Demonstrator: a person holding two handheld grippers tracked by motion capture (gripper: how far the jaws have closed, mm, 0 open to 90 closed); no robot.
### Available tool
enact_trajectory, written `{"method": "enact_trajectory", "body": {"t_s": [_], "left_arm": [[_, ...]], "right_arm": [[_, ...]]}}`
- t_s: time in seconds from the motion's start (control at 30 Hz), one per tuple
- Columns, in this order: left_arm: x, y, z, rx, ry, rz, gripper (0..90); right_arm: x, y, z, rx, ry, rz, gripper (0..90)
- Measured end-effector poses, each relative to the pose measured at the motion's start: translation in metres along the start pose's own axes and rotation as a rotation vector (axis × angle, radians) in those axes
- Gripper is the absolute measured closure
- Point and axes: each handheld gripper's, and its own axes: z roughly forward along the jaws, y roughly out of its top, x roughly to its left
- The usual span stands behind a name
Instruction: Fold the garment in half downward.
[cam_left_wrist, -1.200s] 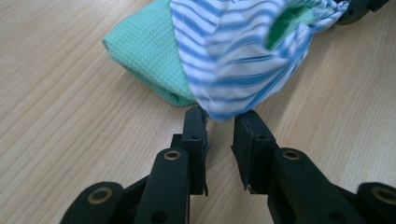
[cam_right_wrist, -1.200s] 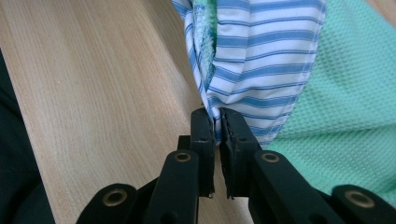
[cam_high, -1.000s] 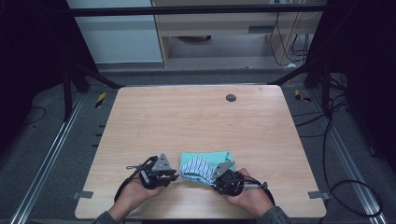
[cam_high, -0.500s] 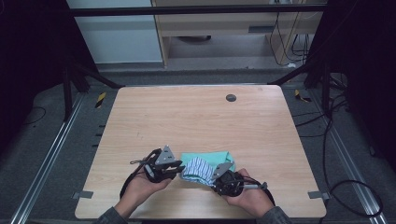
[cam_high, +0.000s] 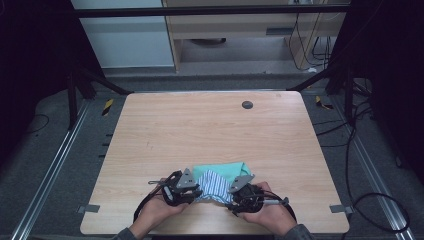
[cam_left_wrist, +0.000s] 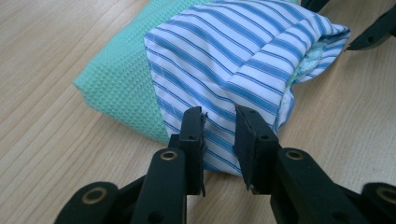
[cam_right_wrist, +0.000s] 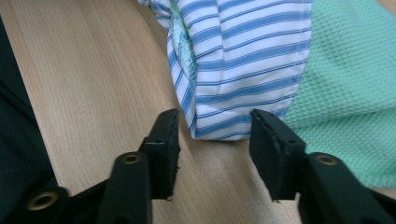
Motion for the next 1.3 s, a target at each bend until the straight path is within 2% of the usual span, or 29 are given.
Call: {"method": "enact_trajectory", "body": {"t_s": [0.1,0.17,0.23,0.33,0.43,0.47,0.5,0.63,0.87,1.1,1.13,1.17,1.27,1.3], "left_arm": [[0.004,0.000,-0.007,-0.016,0.037,-0.016,59.7],[0.010,-0.002,-0.012,-0.020,0.077,-0.045,46.7],[0.017,-0.005,-0.017,-0.012,0.114,-0.057,37.6],[0.031,-0.012,-0.023,-0.009,0.173,-0.106,22.9],[0.048,-0.023,-0.027,0.007,0.214,-0.172,14.1],[0.055,-0.029,-0.028,0.009,0.224,-0.199,12.9],[0.059,-0.032,-0.029,0.011,0.230,-0.210,11.8],[0.081,-0.051,-0.033,0.020,0.263,-0.275,9.4],[0.109,-0.078,-0.041,0.014,0.304,-0.371,9.1],[0.127,-0.093,-0.040,0.026,0.339,-0.418,9.2],[0.128,-0.095,-0.038,0.004,0.332,-0.438,8.6],[0.129,-0.096,-0.038,-0.004,0.333,-0.442,7.7],[0.131,-0.097,-0.035,-0.023,0.341,-0.439,6.0],[0.131,-0.098,-0.034,-0.035,0.343,-0.436,4.9]], "right_arm": [[-0.001,0.001,-0.005,-0.032,-0.024,0.007,34.1],[-0.003,0.001,-0.009,-0.053,-0.048,0.010,25.6],[-0.007,0.001,-0.013,-0.071,-0.067,0.031,19.5],[-0.017,0.000,-0.021,-0.117,-0.103,0.067,12.9],[-0.028,-0.004,-0.026,-0.152,-0.131,0.117,8.1],[-0.033,-0.005,-0.028,-0.166,-0.139,0.137,7.5],[-0.038,-0.008,-0.029,-0.174,-0.161,0.148,7.1],[-0.053,-0.016,-0.030,-0.193,-0.202,0.198,7.2],[-0.079,-0.030,-0.023,-0.177,-0.294,0.283,7.9],[-0.110,-0.045,-0.015,-0.164,-0.391,0.418,8.3],[-0.114,-0.048,-0.013,-0.166,-0.401,0.442,8.2],[-0.118,-0.050,-0.011,-0.162,-0.407,0.467,8.2],[-0.126,-0.054,-0.003,-0.124,-0.449,0.519,7.4],[-0.129,-0.056,-0.001,-0.130,-0.440,0.541,4.2]]}}
